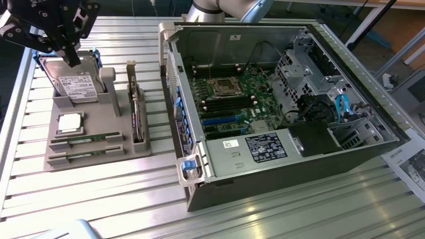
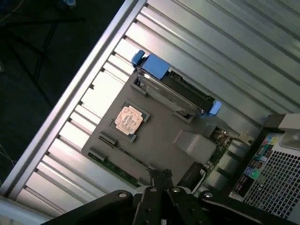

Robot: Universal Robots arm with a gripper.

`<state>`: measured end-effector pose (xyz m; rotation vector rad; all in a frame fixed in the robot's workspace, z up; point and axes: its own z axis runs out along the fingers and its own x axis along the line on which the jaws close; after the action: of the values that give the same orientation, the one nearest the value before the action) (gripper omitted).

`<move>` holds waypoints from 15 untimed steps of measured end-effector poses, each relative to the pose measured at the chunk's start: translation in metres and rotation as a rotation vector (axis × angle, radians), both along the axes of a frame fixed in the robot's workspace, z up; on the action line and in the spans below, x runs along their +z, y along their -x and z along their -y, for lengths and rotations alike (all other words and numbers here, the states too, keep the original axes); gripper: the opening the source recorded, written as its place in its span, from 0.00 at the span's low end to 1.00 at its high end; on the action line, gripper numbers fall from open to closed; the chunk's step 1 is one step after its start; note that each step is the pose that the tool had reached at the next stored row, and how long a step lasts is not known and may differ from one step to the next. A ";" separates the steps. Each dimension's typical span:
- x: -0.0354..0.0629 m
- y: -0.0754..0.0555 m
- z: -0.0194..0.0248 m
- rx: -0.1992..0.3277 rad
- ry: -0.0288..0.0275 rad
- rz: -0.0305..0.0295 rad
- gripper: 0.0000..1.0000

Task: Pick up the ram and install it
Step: 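Pick up the ram and move it above insertion slot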

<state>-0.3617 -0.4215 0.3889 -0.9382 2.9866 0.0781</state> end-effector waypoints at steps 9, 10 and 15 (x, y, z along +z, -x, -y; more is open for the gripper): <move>-0.0005 0.000 0.0000 0.156 0.0000 0.0000 0.10; -0.0005 0.000 0.0000 0.172 0.0000 0.0000 0.10; -0.0009 0.000 0.0000 0.267 0.0000 0.0000 0.10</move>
<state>-0.3617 -0.4215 0.3880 -1.3308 2.8410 0.0796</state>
